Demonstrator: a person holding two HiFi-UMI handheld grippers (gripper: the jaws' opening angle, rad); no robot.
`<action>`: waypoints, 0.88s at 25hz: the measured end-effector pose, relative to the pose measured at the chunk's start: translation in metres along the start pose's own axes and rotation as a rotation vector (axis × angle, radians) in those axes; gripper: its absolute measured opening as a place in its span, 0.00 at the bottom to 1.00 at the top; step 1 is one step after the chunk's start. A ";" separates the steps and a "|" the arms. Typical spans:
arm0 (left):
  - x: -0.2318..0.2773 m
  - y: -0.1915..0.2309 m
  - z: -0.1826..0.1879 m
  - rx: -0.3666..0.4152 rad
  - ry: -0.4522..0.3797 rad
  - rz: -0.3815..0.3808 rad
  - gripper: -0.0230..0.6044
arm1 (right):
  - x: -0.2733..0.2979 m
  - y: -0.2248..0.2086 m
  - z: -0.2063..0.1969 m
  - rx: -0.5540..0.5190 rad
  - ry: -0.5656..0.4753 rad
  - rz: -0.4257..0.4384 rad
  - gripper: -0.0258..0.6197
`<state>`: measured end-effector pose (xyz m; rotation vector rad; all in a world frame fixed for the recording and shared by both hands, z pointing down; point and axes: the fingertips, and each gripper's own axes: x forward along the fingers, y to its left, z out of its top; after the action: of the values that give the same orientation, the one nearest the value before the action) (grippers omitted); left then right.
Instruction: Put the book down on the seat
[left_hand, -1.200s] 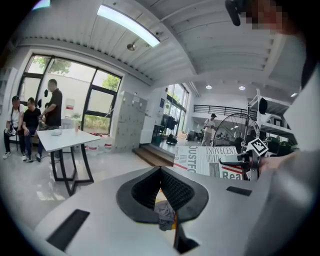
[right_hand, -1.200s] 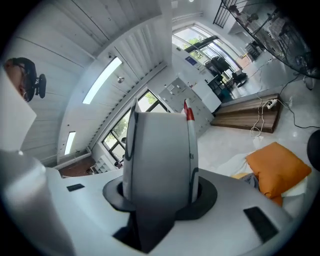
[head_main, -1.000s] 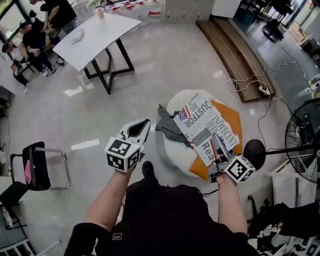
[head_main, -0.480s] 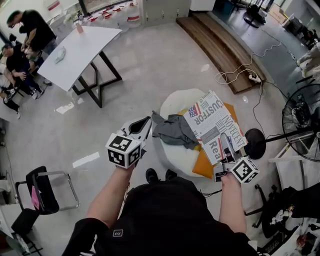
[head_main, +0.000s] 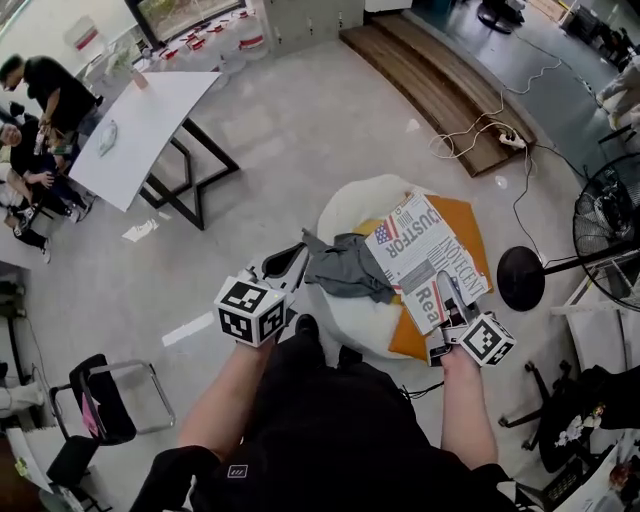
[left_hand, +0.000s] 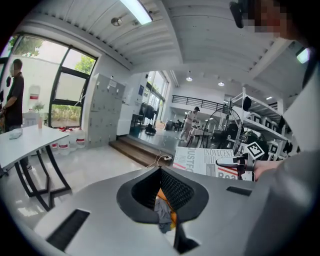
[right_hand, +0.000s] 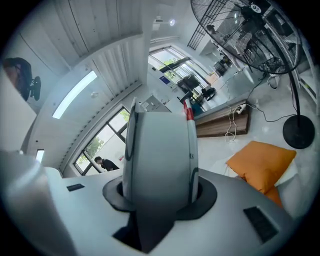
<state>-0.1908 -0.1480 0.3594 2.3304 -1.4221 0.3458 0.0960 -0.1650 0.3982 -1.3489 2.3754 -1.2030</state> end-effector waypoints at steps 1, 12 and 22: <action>0.009 0.004 -0.003 -0.007 0.010 -0.009 0.04 | 0.007 -0.003 -0.002 0.000 0.014 -0.007 0.30; 0.132 0.110 0.001 -0.017 0.091 -0.152 0.04 | 0.137 -0.027 -0.012 0.020 0.102 -0.168 0.30; 0.232 0.205 -0.038 -0.021 0.216 -0.279 0.04 | 0.261 -0.065 -0.075 0.077 0.197 -0.281 0.30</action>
<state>-0.2679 -0.3999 0.5271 2.3516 -0.9811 0.4804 -0.0503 -0.3432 0.5567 -1.6510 2.2904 -1.5509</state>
